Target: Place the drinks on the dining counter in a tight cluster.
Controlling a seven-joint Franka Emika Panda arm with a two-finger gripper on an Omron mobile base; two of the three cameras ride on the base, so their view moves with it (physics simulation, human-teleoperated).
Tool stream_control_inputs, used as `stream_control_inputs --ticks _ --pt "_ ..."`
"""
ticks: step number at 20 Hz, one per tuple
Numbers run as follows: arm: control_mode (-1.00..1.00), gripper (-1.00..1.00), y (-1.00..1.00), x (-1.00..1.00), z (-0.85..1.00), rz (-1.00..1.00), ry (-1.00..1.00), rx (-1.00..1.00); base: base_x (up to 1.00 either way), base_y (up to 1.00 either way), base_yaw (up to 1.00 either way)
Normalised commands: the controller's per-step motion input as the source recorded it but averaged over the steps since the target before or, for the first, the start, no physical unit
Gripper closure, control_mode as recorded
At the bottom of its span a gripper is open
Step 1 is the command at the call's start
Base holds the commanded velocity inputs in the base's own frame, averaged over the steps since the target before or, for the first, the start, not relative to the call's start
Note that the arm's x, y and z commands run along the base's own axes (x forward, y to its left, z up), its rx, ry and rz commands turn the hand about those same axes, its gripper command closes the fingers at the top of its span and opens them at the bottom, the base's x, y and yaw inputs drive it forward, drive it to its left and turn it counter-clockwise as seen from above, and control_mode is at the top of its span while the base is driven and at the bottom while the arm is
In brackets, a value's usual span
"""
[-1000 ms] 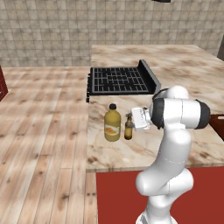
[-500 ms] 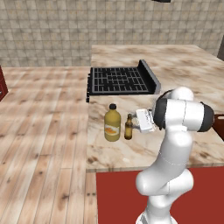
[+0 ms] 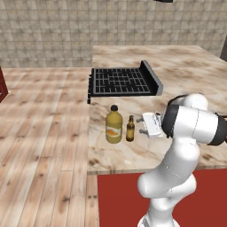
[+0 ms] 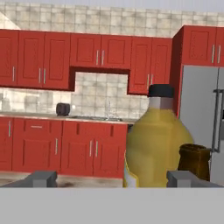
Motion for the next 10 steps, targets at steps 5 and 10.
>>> stream_control_inputs --ticks 5,10 --pt "-1.0 -1.0 0.0 -0.5 0.4 0.0 0.0 -0.01 0.0 0.0 0.0" --pt "-1.0 -1.0 0.0 -0.48 0.34 0.0 0.02 0.0 0.0 0.0 0.0"
